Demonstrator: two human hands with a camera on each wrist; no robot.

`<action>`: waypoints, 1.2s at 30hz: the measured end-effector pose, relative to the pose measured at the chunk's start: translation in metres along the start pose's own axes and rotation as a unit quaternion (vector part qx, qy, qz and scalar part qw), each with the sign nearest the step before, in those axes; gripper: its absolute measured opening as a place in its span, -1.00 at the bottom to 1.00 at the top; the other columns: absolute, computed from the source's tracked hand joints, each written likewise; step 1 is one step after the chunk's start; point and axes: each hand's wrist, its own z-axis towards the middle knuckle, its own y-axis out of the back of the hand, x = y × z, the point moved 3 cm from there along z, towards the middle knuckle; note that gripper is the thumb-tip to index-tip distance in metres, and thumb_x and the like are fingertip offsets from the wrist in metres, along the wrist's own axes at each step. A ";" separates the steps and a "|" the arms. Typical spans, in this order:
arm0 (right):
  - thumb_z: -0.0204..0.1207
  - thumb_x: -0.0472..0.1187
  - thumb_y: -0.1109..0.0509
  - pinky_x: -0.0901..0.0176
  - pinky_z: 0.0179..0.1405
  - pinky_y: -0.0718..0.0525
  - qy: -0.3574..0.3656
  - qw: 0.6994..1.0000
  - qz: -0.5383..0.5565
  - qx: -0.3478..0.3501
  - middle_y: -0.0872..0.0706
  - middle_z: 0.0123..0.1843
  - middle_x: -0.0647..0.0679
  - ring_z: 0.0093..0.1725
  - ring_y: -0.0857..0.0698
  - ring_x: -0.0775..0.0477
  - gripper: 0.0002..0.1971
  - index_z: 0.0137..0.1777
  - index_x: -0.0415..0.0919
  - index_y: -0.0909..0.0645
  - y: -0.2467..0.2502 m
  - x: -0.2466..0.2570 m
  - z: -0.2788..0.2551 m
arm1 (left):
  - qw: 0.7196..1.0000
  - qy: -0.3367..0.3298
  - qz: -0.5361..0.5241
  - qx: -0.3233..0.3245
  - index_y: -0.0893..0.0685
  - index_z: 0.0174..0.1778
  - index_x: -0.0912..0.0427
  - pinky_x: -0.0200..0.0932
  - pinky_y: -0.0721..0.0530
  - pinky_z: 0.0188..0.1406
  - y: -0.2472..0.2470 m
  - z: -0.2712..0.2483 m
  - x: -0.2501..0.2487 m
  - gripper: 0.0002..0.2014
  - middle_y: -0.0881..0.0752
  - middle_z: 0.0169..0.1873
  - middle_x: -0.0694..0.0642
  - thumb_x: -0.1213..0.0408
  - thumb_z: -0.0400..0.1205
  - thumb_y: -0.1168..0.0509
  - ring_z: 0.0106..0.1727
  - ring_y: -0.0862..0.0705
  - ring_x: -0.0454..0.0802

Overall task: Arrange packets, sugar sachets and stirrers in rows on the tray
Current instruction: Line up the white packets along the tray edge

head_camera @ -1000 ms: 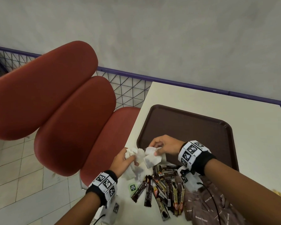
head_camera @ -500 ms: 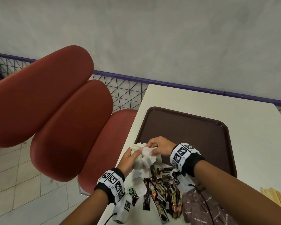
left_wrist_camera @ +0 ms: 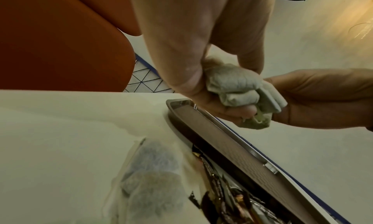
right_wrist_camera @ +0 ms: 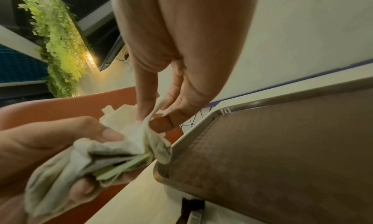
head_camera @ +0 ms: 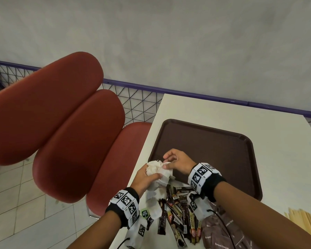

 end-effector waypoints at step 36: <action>0.35 -0.48 -0.48 0.14 0.09 -0.64 0.019 0.998 0.026 -0.060 -0.71 0.01 -0.17 -0.01 -0.63 -0.05 -0.73 -0.19 -0.06 -0.63 0.013 -0.002 0.003 | 0.997 -0.050 0.006 -0.066 -0.64 0.08 0.15 0.20 -0.65 0.14 -0.001 0.004 -0.018 -0.57 -0.75 0.02 0.27 0.22 0.27 -0.44 0.05 -0.71 0.23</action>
